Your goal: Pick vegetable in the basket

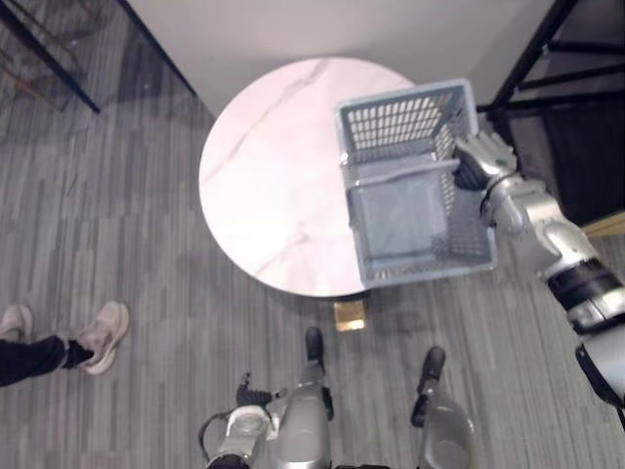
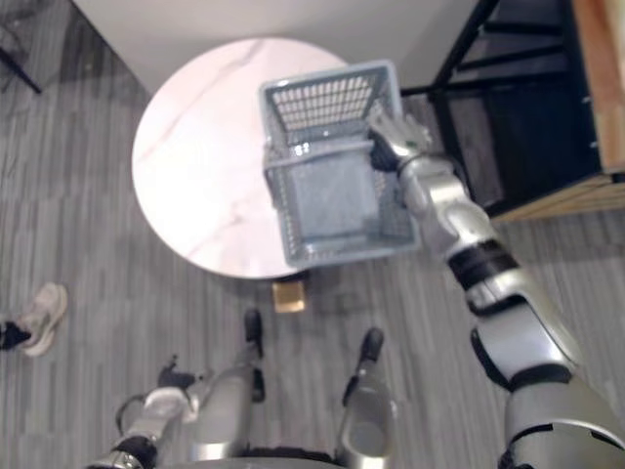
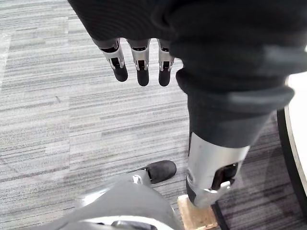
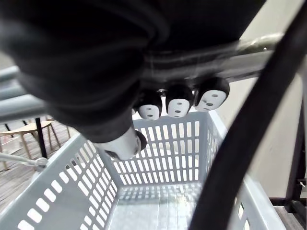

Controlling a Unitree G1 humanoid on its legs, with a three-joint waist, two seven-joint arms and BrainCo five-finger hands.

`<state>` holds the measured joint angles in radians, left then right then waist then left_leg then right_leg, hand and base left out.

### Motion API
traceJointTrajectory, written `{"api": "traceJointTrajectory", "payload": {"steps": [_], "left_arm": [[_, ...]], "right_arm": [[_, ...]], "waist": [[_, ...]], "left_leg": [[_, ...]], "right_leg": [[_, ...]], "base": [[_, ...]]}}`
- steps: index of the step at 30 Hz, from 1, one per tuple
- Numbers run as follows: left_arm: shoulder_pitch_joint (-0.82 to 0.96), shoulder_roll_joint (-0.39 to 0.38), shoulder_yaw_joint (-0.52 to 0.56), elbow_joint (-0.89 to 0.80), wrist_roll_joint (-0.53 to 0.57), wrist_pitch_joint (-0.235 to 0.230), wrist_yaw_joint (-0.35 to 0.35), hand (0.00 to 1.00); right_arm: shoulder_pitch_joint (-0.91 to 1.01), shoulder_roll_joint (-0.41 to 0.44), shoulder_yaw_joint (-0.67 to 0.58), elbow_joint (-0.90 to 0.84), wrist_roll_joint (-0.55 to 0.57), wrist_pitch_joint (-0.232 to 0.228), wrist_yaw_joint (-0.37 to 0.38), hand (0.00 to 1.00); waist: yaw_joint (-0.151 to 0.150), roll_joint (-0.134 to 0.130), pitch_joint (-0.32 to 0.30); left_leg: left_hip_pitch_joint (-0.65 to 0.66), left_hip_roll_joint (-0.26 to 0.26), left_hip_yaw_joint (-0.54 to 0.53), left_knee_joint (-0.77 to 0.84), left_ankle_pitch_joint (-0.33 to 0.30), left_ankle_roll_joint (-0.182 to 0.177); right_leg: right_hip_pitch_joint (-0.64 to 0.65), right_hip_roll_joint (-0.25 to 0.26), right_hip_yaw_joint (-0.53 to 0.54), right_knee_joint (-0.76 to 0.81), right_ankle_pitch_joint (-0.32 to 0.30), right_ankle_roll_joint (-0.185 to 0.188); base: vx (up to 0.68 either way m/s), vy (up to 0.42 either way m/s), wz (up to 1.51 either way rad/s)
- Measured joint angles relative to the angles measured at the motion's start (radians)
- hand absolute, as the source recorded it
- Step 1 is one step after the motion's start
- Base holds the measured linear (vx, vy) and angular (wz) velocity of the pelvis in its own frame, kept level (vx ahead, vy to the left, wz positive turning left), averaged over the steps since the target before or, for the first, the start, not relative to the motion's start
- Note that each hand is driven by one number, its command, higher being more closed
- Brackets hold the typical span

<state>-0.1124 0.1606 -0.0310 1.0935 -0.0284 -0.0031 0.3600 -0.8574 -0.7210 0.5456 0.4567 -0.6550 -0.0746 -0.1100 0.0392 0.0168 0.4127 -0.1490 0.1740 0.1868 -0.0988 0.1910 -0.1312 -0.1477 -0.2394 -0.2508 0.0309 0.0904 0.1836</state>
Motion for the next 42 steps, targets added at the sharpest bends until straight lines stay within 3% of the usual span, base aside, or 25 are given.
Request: {"api": "traceJointTrajectory", "payload": {"steps": [3, 6, 15, 21, 25, 28, 34, 36, 38, 39, 40, 41, 42], "left_arm": [[0.036, 0.011, 0.016, 0.020, 0.013, 0.007, -0.022, 0.00], [0.074, 0.014, 0.030, 0.029, 0.050, 0.015, -0.048, 0.00], [0.122, 0.011, 0.037, 0.055, 0.076, 0.029, -0.103, 0.00], [0.141, 0.003, 0.029, 0.060, 0.091, 0.028, -0.147, 0.00], [0.157, -0.008, 0.028, 0.060, 0.091, 0.028, -0.151, 0.00], [0.162, -0.013, 0.028, 0.061, 0.092, 0.029, -0.151, 0.00], [0.184, -0.009, 0.024, 0.059, 0.102, 0.034, -0.147, 0.00], [0.183, 0.006, 0.005, 0.057, 0.129, 0.035, -0.133, 0.00], [0.186, 0.020, -0.005, 0.057, 0.160, 0.038, -0.122, 0.00], [0.186, 0.037, -0.012, 0.059, 0.190, 0.041, -0.121, 0.00], [0.185, 0.047, -0.013, 0.049, 0.210, 0.046, -0.122, 0.00], [0.183, 0.031, -0.015, 0.054, 0.223, 0.049, -0.120, 0.00], [0.186, 0.013, -0.008, 0.060, 0.231, 0.048, -0.116, 0.00]], "right_arm": [[0.141, -0.047, 0.002, -0.128, 0.008, -0.031, 0.030, 1.00], [0.279, -0.115, -0.002, -0.225, 0.047, -0.069, 0.045, 1.00], [0.603, -0.168, -0.095, -0.285, 0.043, -0.105, 0.107, 1.00], [0.754, -0.168, -0.167, -0.237, 0.023, -0.111, 0.108, 1.00], [0.799, -0.150, -0.247, -0.158, -0.019, -0.107, 0.100, 1.00], [0.820, -0.115, -0.300, -0.109, -0.049, -0.098, 0.084, 1.00], [0.923, -0.025, -0.450, -0.087, -0.055, -0.066, 0.026, 1.00], [0.939, 0.034, -0.519, -0.089, -0.056, -0.054, 0.000, 1.00], [0.942, 0.075, -0.542, -0.093, -0.056, -0.036, -0.016, 1.00], [0.952, 0.097, -0.543, -0.108, -0.056, -0.025, -0.016, 1.00], [0.967, 0.110, -0.545, -0.119, -0.060, -0.016, -0.017, 1.00], [0.968, 0.111, -0.546, -0.118, -0.076, -0.001, -0.020, 1.00], [0.947, 0.121, -0.538, -0.118, -0.089, 0.006, -0.023, 1.00]], "waist": [[-0.007, -0.031, -0.053], [-0.020, -0.044, -0.124], [-0.063, -0.037, -0.194], [-0.071, -0.017, -0.230], [-0.072, 0.005, -0.248], [-0.075, 0.006, -0.251], [-0.096, -0.023, -0.259], [-0.120, -0.043, -0.251], [-0.119, -0.062, -0.255], [-0.121, -0.084, -0.254], [-0.123, -0.099, -0.254], [-0.118, -0.063, -0.251], [-0.109, -0.036, -0.247]], "left_leg": [[0.053, 0.007, 0.028, -0.001, -0.019, -0.003], [0.071, 0.014, 0.048, -0.004, -0.035, -0.011], [0.127, 0.024, 0.113, 0.001, -0.057, -0.022], [0.151, 0.021, 0.140, 0.002, -0.071, -0.026], [0.161, 0.020, 0.153, 0.002, -0.076, -0.027], [0.186, 0.020, 0.159, 0.002, -0.082, -0.027], [0.210, 0.006, 0.183, 0.003, -0.100, -0.027], [0.190, -0.015, 0.205, 0.034, -0.118, -0.014], [0.168, -0.023, 0.251, 0.082, -0.150, -0.006], [0.152, -0.027, 0.291, 0.135, -0.176, 0.009], [0.133, -0.029, 0.307, 0.194, -0.206, 0.015], [0.129, -0.018, 0.327, 0.198, -0.249, 0.061], [0.146, 0.010, 0.369, 0.176, -0.250, 0.080]], "right_leg": [[0.036, 0.008, 0.031, -0.021, 0.000, 0.001], [0.046, 0.016, 0.048, -0.037, 0.002, 0.004], [0.056, 0.033, 0.115, -0.048, 0.004, 0.003], [0.067, 0.033, 0.135, -0.064, 0.007, 0.009], [0.069, 0.032, 0.145, -0.064, 0.007, 0.009], [0.090, 0.033, 0.150, -0.064, 0.005, 0.010], [0.053, 0.017, 0.181, 0.030, -0.044, 0.014], [0.001, -0.007, 0.217, 0.082, -0.048, 0.018], [-0.029, -0.016, 0.258, 0.071, -0.042, 0.034], [-0.044, -0.030, 0.267, 0.052, -0.042, 0.027], [-0.043, -0.047, 0.238, 0.026, -0.061, -0.003], [-0.020, -0.050, 0.100, -0.002, -0.143, -0.152], [-0.061, -0.051, 0.009, 0.130, -0.143, -0.196]], "base": [[0.05, -0.031, -0.28], [0.03, -0.038, -0.26], [0.02, -0.020, -0.22], [0.01, -0.003, -0.12], [0.01, -0.003, -0.08], [0.01, -0.002, -0.05], [0.00, 0.020, -0.09], [-0.02, 0.053, -0.33], [-0.02, 0.067, -0.60], [-0.02, 0.081, -0.69], [-0.02, 0.118, -0.98], [-0.03, 0.164, -1.19], [0.01, 0.206, -1.32]]}}
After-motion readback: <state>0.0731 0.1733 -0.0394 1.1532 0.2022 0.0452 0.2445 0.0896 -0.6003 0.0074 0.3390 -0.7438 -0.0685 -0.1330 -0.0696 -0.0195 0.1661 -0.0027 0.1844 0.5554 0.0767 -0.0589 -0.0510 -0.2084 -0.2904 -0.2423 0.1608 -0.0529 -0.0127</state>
